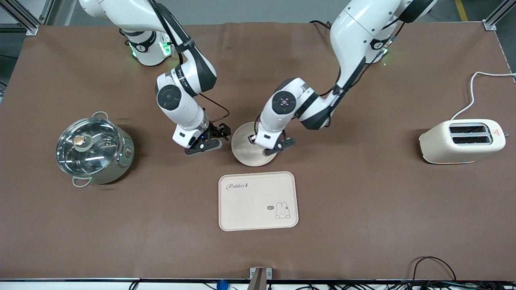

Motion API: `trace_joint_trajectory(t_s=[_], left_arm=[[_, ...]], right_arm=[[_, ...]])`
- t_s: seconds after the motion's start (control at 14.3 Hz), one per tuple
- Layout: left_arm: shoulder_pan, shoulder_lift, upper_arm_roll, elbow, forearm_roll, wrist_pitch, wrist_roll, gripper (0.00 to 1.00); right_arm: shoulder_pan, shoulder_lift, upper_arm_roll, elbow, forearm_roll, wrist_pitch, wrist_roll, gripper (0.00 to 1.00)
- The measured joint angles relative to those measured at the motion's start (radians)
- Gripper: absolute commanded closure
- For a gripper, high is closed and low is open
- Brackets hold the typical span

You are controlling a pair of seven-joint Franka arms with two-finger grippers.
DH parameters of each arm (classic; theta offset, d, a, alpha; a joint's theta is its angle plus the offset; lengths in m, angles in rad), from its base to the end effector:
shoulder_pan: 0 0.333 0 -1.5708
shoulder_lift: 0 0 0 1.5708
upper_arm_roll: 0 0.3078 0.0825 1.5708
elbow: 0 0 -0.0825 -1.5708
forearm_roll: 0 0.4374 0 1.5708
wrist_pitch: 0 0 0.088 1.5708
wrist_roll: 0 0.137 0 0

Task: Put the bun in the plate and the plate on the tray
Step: 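Open the left gripper over the plate while the right gripper grips the rim, then raise the left gripper away while the right gripper lifts the plate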

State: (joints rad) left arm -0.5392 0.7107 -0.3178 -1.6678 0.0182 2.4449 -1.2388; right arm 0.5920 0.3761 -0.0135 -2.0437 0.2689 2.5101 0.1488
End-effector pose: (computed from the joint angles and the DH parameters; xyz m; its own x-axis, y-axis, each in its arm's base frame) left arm 0.4878 -0.5408 0.1448 0.8945 0.4209 -0.1506 0.4414 -0.8847 0.1497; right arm 0.5353 0.3526 0.1869 0.9756 0.2145 0.0460 0.2193 -0.9590 -0.1796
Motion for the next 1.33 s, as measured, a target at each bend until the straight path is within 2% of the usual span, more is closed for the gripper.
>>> trace_joint_trajectory(t_s=[0.07,0.14,0.42,0.56,0.77,0.84,0.91,1.05,1.26,1.33], left_arm=[[-0.010,0.011,0.001,0.004,0.000,0.000,-0.004,0.24],[-0.012,0.018,0.001,0.007,0.000,0.001,-0.004,0.00],[0.000,0.020,0.007,0.039,0.000,0.000,-0.004,0.00],[0.012,0.001,0.014,0.078,0.004,-0.024,-0.004,0.00],[0.082,-0.114,0.034,0.135,0.078,-0.172,0.021,0.00],[0.123,-0.165,0.036,0.151,0.104,-0.248,0.068,0.00],[0.171,-0.219,0.037,0.169,0.122,-0.329,0.141,0.00],[0.267,-0.306,0.038,0.209,0.126,-0.465,0.297,0.00],[0.369,-0.387,0.041,0.255,0.128,-0.588,0.468,0.00],[0.390,-0.409,0.045,0.261,0.130,-0.622,0.524,0.00]], right_arm=[[0.002,0.009,0.000,0.000,0.000,0.013,0.000,0.00],[0.004,0.019,0.000,0.000,0.000,0.031,0.000,0.00],[0.007,0.076,-0.001,0.004,0.008,0.079,0.002,0.00],[0.010,0.096,0.000,0.016,0.078,0.084,0.003,0.00],[0.040,0.140,0.001,0.044,0.147,0.084,0.002,0.01],[0.050,0.158,0.001,0.057,0.152,0.086,0.003,0.12],[0.057,0.178,0.001,0.074,0.157,0.088,0.004,0.18],[0.061,0.215,0.001,0.111,0.160,0.089,0.004,0.50],[0.061,0.239,-0.001,0.145,0.160,0.090,0.004,0.94],[0.061,0.239,-0.001,0.147,0.161,0.089,0.004,0.98]])
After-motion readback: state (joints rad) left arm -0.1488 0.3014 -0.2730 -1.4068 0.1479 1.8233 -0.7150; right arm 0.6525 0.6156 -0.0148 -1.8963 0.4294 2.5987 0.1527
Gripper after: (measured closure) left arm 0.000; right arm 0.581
